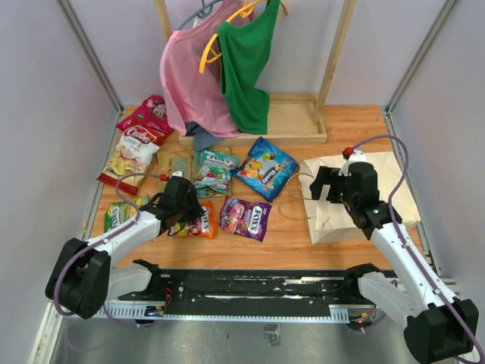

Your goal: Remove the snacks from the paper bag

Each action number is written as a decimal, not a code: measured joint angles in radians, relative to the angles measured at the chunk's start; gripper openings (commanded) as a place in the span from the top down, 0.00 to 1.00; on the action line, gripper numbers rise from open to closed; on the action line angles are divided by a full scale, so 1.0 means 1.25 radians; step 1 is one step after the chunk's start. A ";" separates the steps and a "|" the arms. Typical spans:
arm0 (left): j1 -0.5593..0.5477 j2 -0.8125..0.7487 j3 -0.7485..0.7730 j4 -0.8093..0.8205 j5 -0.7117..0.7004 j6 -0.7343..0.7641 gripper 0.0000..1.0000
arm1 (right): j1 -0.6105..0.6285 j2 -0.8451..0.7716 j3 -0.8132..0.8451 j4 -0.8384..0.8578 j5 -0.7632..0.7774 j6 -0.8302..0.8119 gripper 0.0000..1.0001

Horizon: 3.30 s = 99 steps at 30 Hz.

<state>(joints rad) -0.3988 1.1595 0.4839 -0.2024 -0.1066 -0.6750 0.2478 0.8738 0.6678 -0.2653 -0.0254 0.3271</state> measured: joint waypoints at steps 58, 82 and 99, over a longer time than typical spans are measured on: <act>-0.091 -0.111 0.166 -0.080 0.037 0.124 0.00 | 0.343 0.418 0.321 -0.241 0.656 -0.063 0.41; -0.091 -0.144 0.132 0.000 0.074 0.123 0.00 | 0.332 0.185 0.322 -0.252 0.560 -0.082 0.99; -0.091 -0.143 0.114 0.127 0.111 0.099 0.00 | -0.042 0.070 0.480 -0.258 -0.245 -0.061 0.97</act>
<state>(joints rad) -0.5129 0.9806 0.6270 -0.0433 0.0322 -0.5507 0.1955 0.9611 1.2675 -0.5877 -0.3321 0.2512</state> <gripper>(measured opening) 0.994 0.030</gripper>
